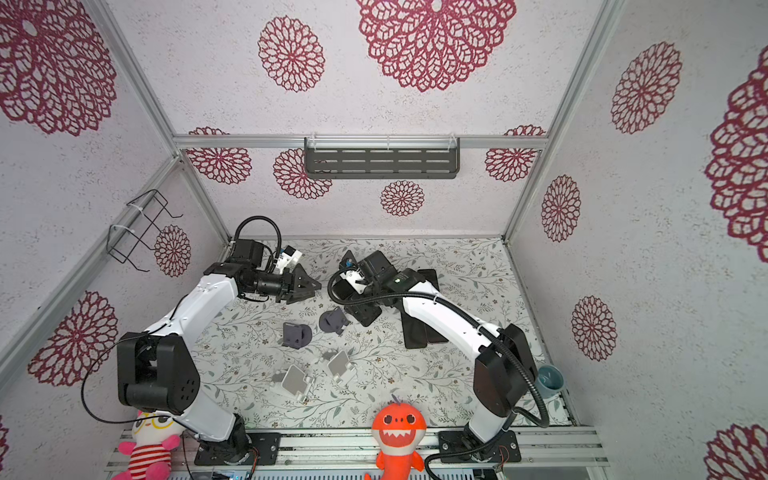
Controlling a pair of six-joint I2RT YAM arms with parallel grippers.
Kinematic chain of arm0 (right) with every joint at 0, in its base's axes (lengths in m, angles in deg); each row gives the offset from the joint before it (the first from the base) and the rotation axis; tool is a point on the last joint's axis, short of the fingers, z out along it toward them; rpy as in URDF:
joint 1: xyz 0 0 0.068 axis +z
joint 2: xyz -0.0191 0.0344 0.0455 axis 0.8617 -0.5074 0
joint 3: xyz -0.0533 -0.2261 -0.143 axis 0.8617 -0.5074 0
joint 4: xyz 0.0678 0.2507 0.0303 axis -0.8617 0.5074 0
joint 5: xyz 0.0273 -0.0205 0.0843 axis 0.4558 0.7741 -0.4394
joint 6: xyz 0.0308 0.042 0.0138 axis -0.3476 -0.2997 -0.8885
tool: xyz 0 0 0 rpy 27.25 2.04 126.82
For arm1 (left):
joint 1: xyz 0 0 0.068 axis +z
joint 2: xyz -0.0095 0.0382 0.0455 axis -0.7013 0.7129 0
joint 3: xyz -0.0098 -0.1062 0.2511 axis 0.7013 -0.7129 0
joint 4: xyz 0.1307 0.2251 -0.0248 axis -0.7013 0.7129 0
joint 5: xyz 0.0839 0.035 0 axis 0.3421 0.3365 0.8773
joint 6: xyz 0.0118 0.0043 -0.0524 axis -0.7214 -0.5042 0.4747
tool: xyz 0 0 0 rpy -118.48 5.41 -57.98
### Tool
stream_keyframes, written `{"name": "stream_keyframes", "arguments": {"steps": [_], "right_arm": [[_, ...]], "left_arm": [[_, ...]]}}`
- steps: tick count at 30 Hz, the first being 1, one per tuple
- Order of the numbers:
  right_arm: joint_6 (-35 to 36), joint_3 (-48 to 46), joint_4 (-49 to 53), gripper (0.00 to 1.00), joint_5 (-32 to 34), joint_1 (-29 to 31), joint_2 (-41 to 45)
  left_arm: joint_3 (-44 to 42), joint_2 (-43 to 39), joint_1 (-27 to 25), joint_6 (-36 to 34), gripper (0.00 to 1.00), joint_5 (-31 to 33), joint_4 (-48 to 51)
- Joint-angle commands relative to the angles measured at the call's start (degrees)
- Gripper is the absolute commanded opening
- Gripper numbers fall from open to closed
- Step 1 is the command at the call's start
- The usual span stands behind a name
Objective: Remove the phone from the phone stand
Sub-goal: 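Carry the black phone with the right gripper toward the flat phones while the left withdraws, then lower the black phone flat beside the other phones with the right gripper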
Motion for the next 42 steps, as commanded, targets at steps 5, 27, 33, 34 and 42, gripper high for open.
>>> {"name": "stream_keyframes", "arguments": {"steps": [5,27,33,34,42], "right_arm": [[-16.6,1.2,2.7,0.00,3.6,-5.5,3.0],[-36.4,0.5,12.5,0.00,21.7,-4.5,-6.6],[-36.8,-0.2,11.3,0.00,17.9,-2.6,-11.4],[-36.8,-0.4,10.8,0.00,17.0,-2.4,-12.1],[-37.5,-1.4,8.7,0.01,13.6,-2.4,-16.1]], "left_arm": [[-2.4,-4.9,2.1,2.9,0.60,7.4,-6.8],[-4.5,-9.6,5.3,5.5,0.56,14.3,-10.7],[-4.6,-9.4,5.9,5.7,0.55,14.2,-10.8],[-4.6,-9.5,5.9,5.7,0.55,14.2,-10.8],[-4.6,-9.4,6.2,5.9,0.54,13.5,-10.9]]}}
